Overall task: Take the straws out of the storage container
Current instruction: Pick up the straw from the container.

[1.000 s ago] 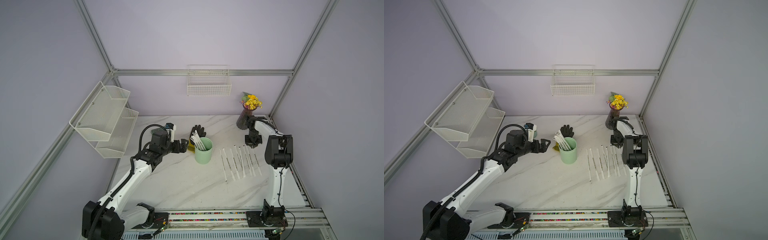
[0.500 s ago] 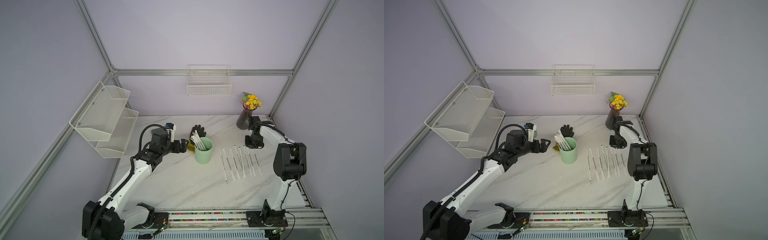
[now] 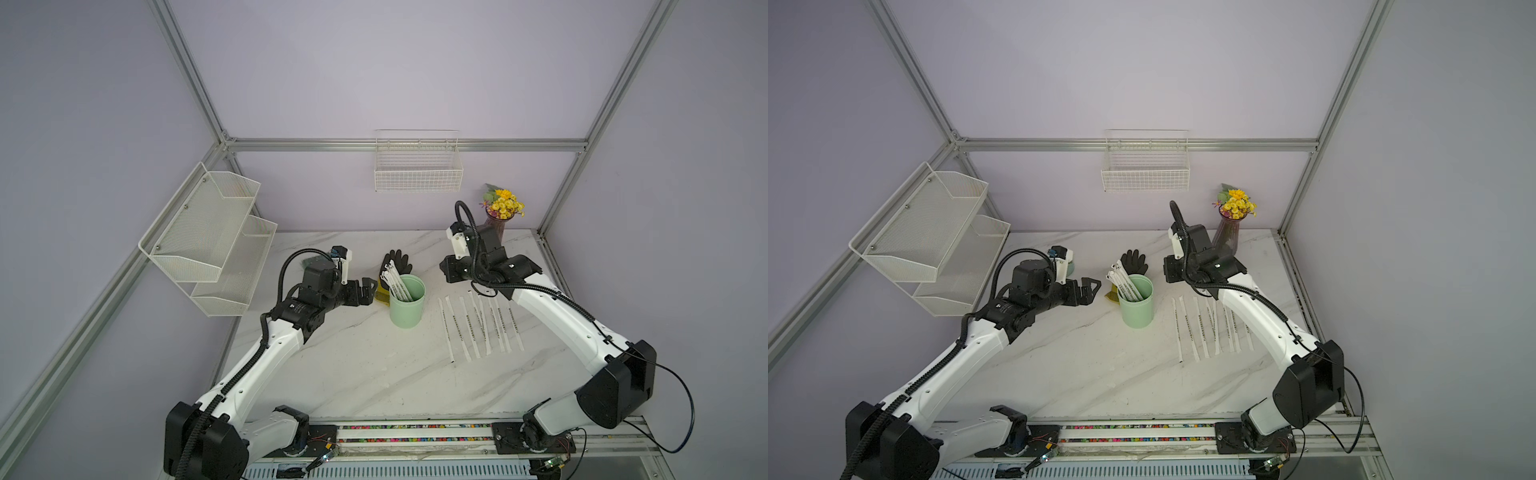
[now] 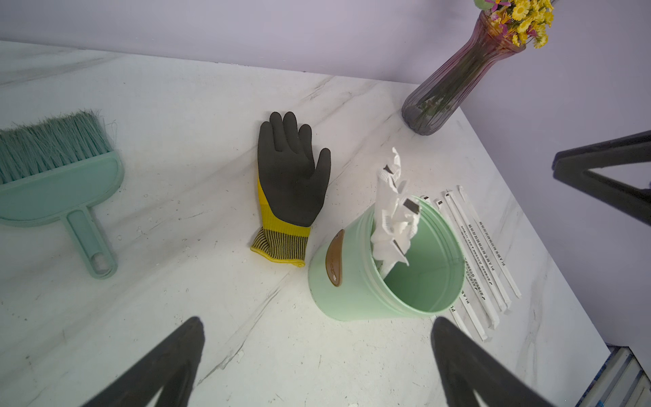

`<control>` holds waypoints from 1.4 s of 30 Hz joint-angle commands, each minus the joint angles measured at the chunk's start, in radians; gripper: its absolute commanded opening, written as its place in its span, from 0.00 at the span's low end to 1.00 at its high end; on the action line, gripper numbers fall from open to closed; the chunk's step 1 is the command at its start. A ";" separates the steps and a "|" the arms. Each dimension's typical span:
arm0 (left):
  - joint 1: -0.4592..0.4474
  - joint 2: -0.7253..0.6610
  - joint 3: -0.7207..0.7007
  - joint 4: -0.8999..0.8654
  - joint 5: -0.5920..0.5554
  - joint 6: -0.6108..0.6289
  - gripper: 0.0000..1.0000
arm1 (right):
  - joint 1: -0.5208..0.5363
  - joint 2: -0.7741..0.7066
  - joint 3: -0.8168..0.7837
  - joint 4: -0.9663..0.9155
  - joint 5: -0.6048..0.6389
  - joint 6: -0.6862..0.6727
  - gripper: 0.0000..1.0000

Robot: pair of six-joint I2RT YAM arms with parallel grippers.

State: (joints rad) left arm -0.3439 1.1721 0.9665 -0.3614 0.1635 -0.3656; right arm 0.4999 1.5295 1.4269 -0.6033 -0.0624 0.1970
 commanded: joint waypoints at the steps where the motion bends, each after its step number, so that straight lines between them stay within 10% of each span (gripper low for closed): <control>1: -0.003 -0.027 0.025 0.004 -0.011 -0.006 1.00 | 0.047 0.066 0.009 0.109 -0.043 -0.028 0.23; 42: -0.003 -0.028 0.011 0.001 -0.004 0.007 1.00 | 0.198 0.320 0.180 0.083 -0.022 -0.016 0.15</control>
State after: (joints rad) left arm -0.3439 1.1687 0.9665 -0.3832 0.1562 -0.3645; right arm 0.6903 1.8313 1.5791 -0.5259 -0.0868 0.1787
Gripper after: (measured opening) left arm 0.993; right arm 0.155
